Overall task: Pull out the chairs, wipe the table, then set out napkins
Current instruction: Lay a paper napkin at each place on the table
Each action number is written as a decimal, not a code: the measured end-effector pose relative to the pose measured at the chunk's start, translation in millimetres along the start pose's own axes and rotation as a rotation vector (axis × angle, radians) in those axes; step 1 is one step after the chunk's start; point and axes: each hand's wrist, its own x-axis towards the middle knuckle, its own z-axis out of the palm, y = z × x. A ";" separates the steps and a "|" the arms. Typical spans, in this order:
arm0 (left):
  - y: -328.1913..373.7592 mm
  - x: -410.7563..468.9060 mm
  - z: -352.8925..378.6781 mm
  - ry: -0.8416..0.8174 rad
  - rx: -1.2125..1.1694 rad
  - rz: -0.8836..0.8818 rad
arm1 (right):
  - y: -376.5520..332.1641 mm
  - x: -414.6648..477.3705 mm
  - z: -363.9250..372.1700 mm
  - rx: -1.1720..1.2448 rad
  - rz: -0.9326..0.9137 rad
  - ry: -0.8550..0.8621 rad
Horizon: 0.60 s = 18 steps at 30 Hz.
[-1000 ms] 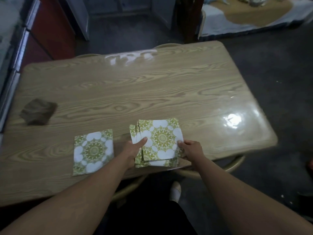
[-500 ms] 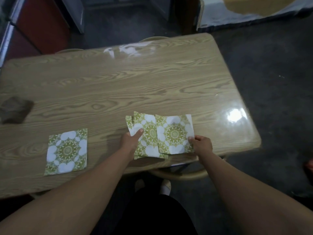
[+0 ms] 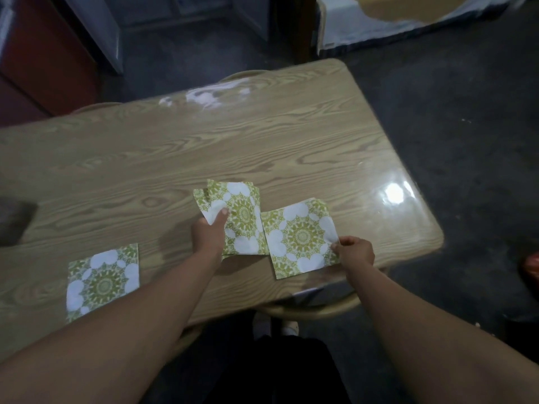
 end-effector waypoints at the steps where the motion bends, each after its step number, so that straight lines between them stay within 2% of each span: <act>1: 1.6 0.4 0.3 -0.001 0.009 0.014 | 0.2 1.1 1.1 0.027 0.014 0.015; 6: 6.1 0.7 3.2 -0.011 0.025 0.034 | -1.4 1.2 1.4 0.070 0.041 0.036; 18: 12.7 -15.0 24.7 0.049 -0.027 0.032 | -10.1 8.0 -10.9 -0.057 0.000 0.018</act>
